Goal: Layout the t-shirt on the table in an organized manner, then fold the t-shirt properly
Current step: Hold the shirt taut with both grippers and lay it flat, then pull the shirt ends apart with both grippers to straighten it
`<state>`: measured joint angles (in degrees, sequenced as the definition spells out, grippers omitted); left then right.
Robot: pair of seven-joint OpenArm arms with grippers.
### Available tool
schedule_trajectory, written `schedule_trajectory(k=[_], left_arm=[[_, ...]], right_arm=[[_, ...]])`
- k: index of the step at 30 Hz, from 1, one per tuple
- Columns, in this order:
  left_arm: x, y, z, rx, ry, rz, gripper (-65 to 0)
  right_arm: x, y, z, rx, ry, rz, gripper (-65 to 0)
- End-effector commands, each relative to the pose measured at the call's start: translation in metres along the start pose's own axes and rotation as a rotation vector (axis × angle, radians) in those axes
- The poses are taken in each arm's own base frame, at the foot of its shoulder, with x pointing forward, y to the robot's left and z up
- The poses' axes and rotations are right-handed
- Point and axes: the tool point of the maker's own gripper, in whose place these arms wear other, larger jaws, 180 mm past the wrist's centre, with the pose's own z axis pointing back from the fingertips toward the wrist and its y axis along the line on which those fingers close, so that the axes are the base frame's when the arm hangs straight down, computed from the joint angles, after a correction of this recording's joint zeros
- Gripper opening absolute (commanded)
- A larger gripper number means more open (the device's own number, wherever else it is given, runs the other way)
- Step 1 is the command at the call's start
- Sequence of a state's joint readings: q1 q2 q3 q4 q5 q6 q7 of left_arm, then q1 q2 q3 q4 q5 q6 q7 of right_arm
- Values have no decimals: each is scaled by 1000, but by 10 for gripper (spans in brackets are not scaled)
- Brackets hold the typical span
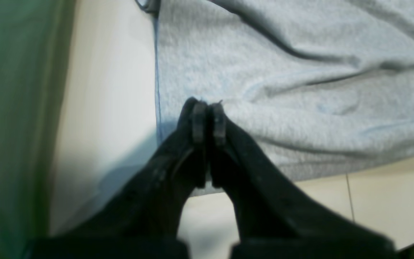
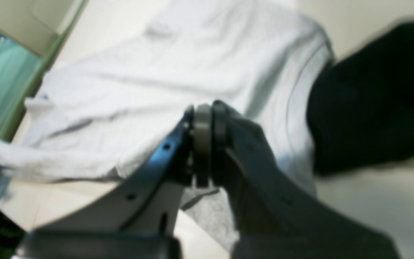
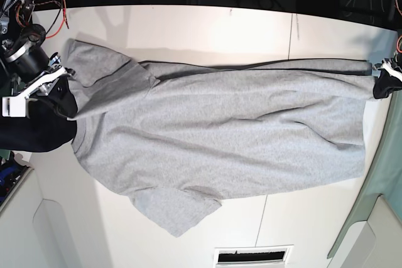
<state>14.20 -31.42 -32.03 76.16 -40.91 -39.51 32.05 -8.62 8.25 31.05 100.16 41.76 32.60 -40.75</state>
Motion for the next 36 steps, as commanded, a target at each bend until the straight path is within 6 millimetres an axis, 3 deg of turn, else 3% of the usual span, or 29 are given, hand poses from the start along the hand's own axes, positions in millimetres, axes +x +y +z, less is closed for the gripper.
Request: schedule_trajectory(k=[1, 8, 11, 13, 15, 18, 20, 25, 29, 33, 36], left_arm=[[25, 2, 1, -6, -63, -29, -650], [16, 0, -18, -25, -50, 11, -650], [-1, -1, -23, -32, -9, 32, -650], [-6, 0, -24, -31, 0, 45, -650], [-5, 0, -23, -31, -4, 52, -626], [-2, 5, -20, -23, -20, 68, -439], [0, 9, -16, -18, -27, 95, -362], [7, 18, -6, -9, -57, 162, -350], [-6, 18, -3, -7, -35, 178, -348], [-15, 18, -7, 3, -29, 215, -284], [-18, 20, -7, 23, -27, 229, -273]], right_arm=[[19, 1, -2, 9, -57, 18, -650], [12, -4, -27, 22, -28, -23, -650], [1, 1, -36, 42, 9, -33, -427], [-10, 2, -39, 41, 54, -19, -339], [-21, 0, -39, 27, 110, -5, -335], [-27, -6, -32, 10, 123, -18, -335], [-30, -13, -26, -4, 116, -44, -336], [-27, -39, -7, -75, 85, -88, -335], [-39, -55, 7, -125, 94, -121, -335], [-58, -65, 4, -147, 112, -164, -335], [-73, -69, -1, -153, 133, -196, -335]])
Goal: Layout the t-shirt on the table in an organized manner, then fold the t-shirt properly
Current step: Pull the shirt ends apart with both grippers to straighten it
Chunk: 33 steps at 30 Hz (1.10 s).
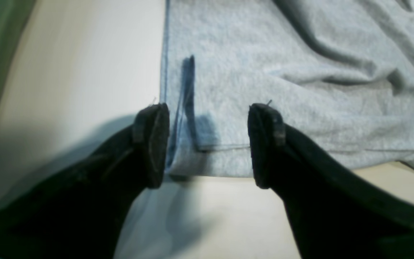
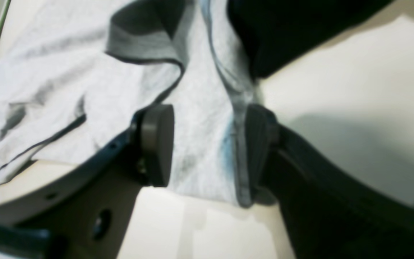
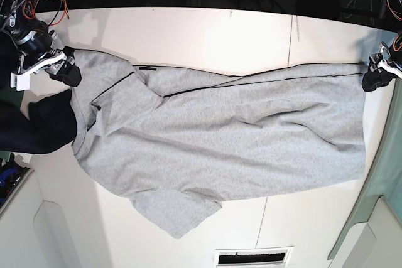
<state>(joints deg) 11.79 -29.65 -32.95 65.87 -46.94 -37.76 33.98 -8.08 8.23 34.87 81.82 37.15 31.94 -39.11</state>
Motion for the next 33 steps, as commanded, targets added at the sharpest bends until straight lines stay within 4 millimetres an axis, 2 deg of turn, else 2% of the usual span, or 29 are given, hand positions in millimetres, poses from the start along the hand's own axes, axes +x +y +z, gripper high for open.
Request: schedule_trajectory(k=[1, 6, 11, 16, 22, 26, 27, 28, 31, 33], left_arm=[[19, 2, 4, 4, -49, -25, -273], [18, 12, 1, 47, -67, -9, -273], [10, 21, -5, 65, -59, 38, -273], [2, 16, -14, 49, -29, 45, -273], [-11, 6, -24, 33, 22, -8, -274], [-12, 1, -30, 29, 16, -60, -277], [-13, 0, -30, 28, 19, -69, -289], [-15, 0, -31, 28, 27, -77, -328], [-19, 2, -31, 37, 47, -99, -514], [-20, 3, -31, 41, 53, -107, -585]], right_arm=[[11, 1, 0, 9, -42, 11, -335], [2, -1, -6, 9, -33, -3, -241], [3, -5, -6, -9, -32, 5, -241], [8, -13, -3, -34, -27, 28, -241], [3, -18, -3, -60, 1, 59, -241], [-12, -11, -16, -40, 59, 72, -241], [-18, -9, -21, -33, 78, 72, -241], [-22, -6, -26, -25, 91, 71, -241], [-30, 3, -40, 6, 116, 62, -241], [-32, 13, -47, 38, 125, 55, -243]])
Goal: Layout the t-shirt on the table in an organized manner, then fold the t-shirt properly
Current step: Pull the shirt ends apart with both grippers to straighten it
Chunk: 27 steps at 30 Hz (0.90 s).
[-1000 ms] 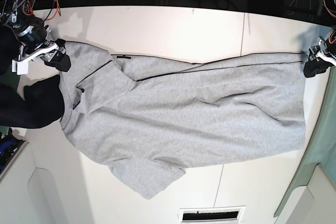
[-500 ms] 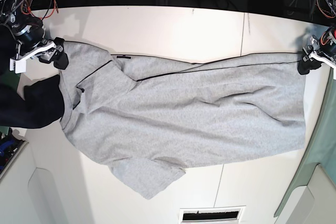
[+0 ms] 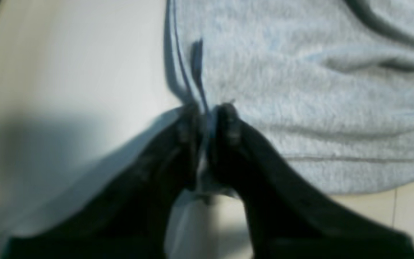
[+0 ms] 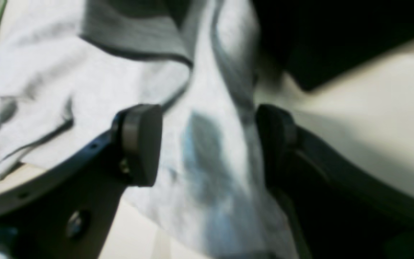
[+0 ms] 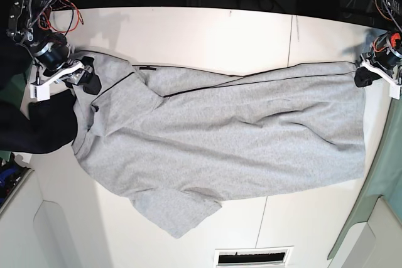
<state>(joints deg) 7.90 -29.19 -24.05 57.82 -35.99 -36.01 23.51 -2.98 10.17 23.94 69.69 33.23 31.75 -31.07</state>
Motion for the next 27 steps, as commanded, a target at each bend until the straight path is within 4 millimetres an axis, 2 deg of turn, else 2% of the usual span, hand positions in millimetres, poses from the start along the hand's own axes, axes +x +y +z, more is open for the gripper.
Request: schedule_trajectory(k=[1, 2, 4, 5, 8, 9, 14, 19, 27], left_arm=[[12, 5, 4, 7, -14, -28, -614], [11, 5, 4, 10, -11, -32, -650], [11, 6, 4, 10, -6, -40, -650], [11, 3, 4, -5, -6, -49, -650], [14, 0, 6, -39, -5, -76, -650], [14, 1, 8, -37, -2, -78, -650], [20, 11, 22, -37, 19, -56, -650], [26, 22, 42, -2, 8, -85, -650], [10, 21, 70, 13, 51, -158, -650]], right_arm=[[-7, 0, 0, -2, 42, 9, -243], [-7, 4, -2, 11, 41, 7, -247], [-6, 10, -3, 26, 41, 11, -304], [-6, 11, -3, 28, 42, 13, -360], [-4, 13, -2, 30, 39, 21, -608], [-5, 15, 0, 40, 48, 29, -650], [-22, 27, 13, 93, 152, 35, -650], [-19, 26, 40, 90, 97, 33, -650], [-41, 22, 74, 53, 120, 72, -650]])
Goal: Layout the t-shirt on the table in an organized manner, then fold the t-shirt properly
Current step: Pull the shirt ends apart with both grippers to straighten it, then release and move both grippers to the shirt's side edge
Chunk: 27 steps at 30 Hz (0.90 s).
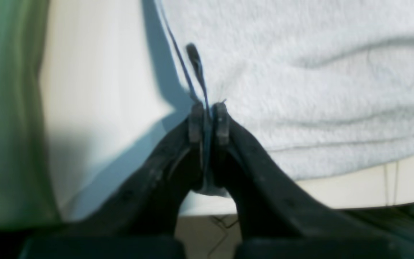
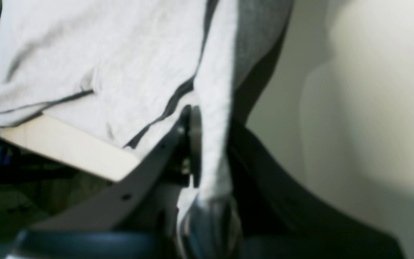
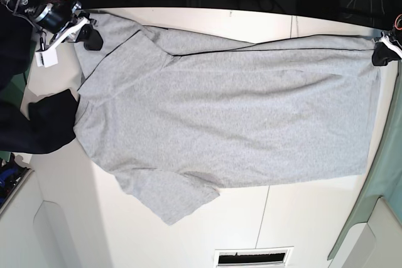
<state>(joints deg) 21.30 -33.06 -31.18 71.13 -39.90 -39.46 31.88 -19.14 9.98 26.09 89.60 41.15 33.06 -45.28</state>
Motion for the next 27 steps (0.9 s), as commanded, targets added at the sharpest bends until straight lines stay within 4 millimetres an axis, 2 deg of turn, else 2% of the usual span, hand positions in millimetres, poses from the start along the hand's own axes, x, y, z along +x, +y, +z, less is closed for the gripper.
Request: schedule_trajectory(k=[1, 5, 8, 9, 10, 13, 15, 19, 22, 27], left_arm=[[15, 3, 7, -1, -35, -33, -650], [6, 3, 12, 1, -14, -38, -650], [9, 3, 12, 0, -32, -38, -650], [12, 3, 12, 0, -47, -38, -650], [14, 2, 12, 0, -61, -38, -626], [16, 2, 12, -3, -69, -34, -493], [17, -2, 13, -19, -62, -23, -462], [48, -28, 18, -84, -126, -64, -462], [71, -46, 23, -110, -174, -134, -460], [104, -61, 26, -128, -241, -189, -448]], right_arm=[[11, 1, 6, 8, -36, 17, -650], [-3, -5, 11, -15, -18, 9, -650], [-2, -10, 13, -39, -49, 20, -650], [0, -10, 13, -40, -61, 20, -625], [1, -10, 13, -42, -64, 20, -553], [7, -10, 13, -40, -92, 20, -364], [16, -10, 14, -39, -140, 21, -325], [46, -9, 16, -37, -254, 33, -325], [76, -11, 18, -45, -322, 50, -325], [157, -9, 22, -107, -489, 163, -325]])
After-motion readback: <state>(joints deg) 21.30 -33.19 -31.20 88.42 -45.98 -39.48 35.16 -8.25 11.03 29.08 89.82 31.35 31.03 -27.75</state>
